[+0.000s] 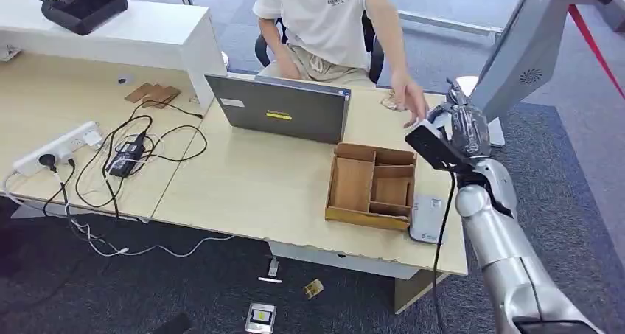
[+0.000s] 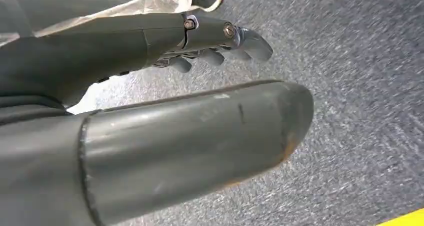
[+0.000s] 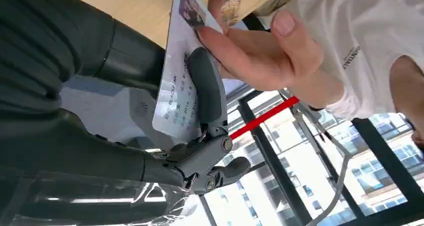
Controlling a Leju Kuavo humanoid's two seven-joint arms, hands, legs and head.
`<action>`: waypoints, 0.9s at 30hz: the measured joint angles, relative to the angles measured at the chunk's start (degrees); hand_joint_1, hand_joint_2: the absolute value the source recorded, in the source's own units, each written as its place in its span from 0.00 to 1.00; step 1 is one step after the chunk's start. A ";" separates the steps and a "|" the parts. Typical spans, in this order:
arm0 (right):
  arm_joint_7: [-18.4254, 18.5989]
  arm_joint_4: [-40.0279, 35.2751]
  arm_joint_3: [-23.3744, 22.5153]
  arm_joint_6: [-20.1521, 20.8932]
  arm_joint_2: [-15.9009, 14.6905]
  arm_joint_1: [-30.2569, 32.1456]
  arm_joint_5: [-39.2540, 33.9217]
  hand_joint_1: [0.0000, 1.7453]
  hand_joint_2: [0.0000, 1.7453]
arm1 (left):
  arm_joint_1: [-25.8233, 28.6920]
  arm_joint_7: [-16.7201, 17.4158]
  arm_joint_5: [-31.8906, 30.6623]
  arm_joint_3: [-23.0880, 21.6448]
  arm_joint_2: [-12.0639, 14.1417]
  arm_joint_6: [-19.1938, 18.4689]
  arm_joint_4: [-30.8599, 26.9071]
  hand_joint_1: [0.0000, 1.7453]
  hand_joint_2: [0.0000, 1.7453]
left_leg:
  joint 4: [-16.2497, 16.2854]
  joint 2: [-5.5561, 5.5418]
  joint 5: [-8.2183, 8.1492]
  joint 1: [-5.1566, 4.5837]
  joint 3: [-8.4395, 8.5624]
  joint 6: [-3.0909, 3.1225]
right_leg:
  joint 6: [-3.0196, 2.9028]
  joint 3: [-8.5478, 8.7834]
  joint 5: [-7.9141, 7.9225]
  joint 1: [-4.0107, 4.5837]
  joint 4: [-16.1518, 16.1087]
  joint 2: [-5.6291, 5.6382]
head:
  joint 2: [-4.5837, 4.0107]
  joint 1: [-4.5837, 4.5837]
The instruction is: Pass the card to the sensor for recognition and then transmit it.
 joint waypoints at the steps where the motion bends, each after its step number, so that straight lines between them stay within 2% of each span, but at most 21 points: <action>1: 0.02 1.41 0.26 0.27 0.51 -1.17 0.53 1.00 1.00 | -0.23 0.18 -0.24 -0.13 -0.02 -0.13 -0.02 0.00 0.00 | 0.00 0.01 0.00 0.00 0.00 0.00 | 0.00 -0.01 0.00 0.00 0.00 0.00 | 0.00 -0.02; 9: 1.36 9.42 1.31 1.20 3.39 -6.02 2.58 1.00 1.00 | -1.33 0.79 -0.75 -0.98 -0.22 -0.40 -0.11 0.00 0.00 | 0.01 -0.03 0.00 0.00 -0.02 0.00 | 0.00 -0.02 0.00 0.00 -0.03 -0.01 | 0.00 0.00; 10: 1.49 10.22 1.47 1.12 3.72 -6.28 2.67 0.00 1.00 | -1.34 0.79 -0.75 -1.01 -0.22 -0.40 -0.11 0.00 0.00 | 0.01 -0.03 0.00 0.00 -0.03 0.00 | 0.00 -0.03 0.00 0.00 -0.03 -0.01 | 0.00 0.00; 17: 2.45 14.22 1.71 -0.76 4.86 -7.00 2.89 0.00 1.00 | -1.43 0.96 -0.48 -1.33 -0.22 -0.33 -0.11 0.00 0.00 | 0.01 0.00 -0.01 0.00 -0.05 0.00 | 0.00 -0.06 0.00 0.00 -0.04 0.00 | 0.00 0.00; 18: 2.51 14.78 1.71 -1.07 5.07 -7.09 2.89 0.00 0.00 | -1.41 1.03 -0.48 -1.36 -0.22 -0.29 -0.11 0.00 0.00 | 0.01 -0.01 -0.01 0.00 -0.05 0.00 | 0.00 -0.06 0.00 0.00 -0.04 0.00 | 0.00 0.00; 27: 1.40 17.10 1.71 -3.71 5.49 -7.58 1.73 0.00 0.00 | -1.15 1.09 -0.18 -1.38 -0.22 0.17 -0.11 0.00 0.00 | 0.01 0.00 0.00 0.00 -0.04 0.00 | 0.00 -0.06 0.00 0.00 -0.03 0.00 | 0.00 0.00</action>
